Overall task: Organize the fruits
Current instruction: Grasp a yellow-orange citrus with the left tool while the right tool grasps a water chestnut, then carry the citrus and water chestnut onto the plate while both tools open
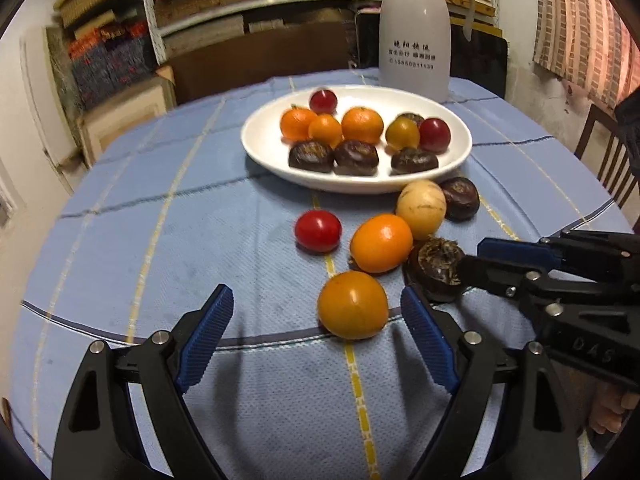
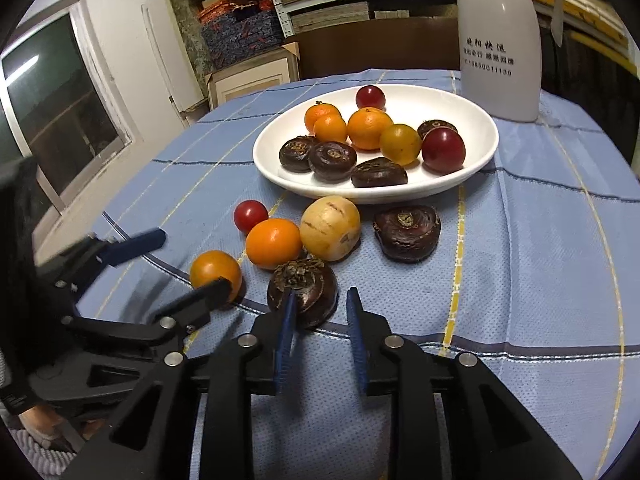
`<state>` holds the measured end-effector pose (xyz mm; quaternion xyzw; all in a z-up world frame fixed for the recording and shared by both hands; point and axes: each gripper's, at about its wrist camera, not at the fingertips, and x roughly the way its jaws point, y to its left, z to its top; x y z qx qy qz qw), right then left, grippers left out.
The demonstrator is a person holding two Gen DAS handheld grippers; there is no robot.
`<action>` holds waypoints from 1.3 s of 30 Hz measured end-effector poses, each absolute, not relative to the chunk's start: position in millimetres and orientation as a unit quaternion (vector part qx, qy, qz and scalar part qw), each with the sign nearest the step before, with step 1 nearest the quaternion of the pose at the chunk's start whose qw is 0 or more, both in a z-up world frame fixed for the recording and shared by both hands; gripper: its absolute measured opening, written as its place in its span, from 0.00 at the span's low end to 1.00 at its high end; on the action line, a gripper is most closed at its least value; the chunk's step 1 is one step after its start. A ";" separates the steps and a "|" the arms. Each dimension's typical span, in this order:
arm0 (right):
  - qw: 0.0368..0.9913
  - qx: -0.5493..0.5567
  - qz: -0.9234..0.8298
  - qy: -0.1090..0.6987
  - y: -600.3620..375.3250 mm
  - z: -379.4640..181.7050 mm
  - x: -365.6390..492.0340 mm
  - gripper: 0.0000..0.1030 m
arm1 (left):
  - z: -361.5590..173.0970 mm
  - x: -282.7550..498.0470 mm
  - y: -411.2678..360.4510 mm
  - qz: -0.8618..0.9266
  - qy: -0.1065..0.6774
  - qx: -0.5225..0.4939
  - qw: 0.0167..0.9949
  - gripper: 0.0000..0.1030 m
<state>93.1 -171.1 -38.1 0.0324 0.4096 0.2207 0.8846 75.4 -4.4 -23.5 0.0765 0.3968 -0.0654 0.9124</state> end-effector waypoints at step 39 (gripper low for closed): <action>0.905 0.057 0.198 0.372 -194.5 -7.9 97.2 0.41 | 11.2 81.6 -3.7 -0.064 0.338 0.083 0.935 0.36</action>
